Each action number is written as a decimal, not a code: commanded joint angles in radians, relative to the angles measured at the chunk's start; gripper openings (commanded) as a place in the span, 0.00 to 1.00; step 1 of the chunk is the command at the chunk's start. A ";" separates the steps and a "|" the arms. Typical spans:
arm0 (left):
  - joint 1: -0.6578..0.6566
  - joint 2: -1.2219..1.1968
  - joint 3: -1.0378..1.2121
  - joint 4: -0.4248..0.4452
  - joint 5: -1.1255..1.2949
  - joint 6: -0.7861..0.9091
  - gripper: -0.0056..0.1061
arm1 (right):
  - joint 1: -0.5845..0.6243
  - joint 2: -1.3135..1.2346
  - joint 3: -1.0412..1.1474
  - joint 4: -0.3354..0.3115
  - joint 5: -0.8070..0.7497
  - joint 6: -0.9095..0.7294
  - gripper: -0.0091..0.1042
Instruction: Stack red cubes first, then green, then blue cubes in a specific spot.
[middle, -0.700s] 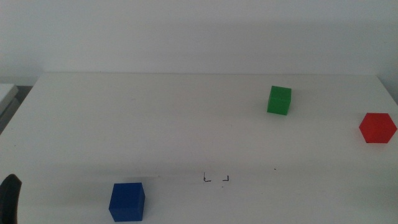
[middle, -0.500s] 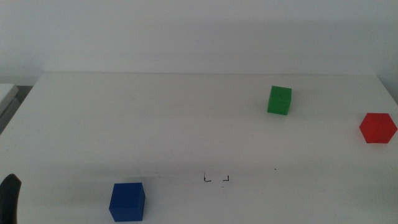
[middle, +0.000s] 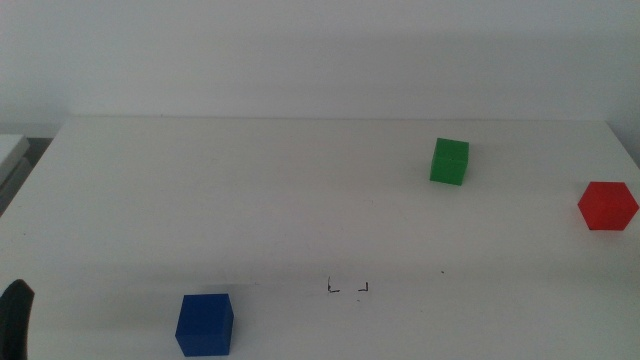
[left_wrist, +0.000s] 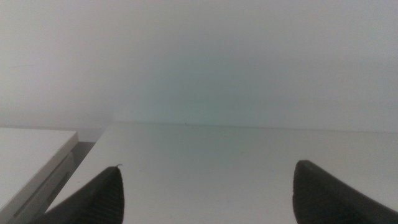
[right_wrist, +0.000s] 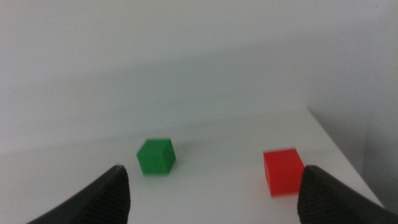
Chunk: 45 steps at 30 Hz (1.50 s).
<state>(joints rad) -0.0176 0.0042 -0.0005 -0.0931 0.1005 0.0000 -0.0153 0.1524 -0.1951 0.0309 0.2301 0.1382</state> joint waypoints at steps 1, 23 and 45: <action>-0.003 -0.004 0.001 -0.001 -0.010 0.000 0.86 | -0.004 0.098 -0.129 0.002 0.133 0.003 0.89; -0.003 -0.004 0.001 -0.001 -0.010 0.000 0.86 | -0.004 0.595 -0.630 0.015 0.794 0.004 0.89; -0.003 -0.004 0.001 -0.001 -0.010 0.000 0.86 | -0.117 1.377 -1.342 0.013 0.991 -0.184 0.89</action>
<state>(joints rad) -0.0176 0.0042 -0.0005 -0.0931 0.0986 0.0000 -0.1025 1.4881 -1.4982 0.0335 1.2114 -0.0100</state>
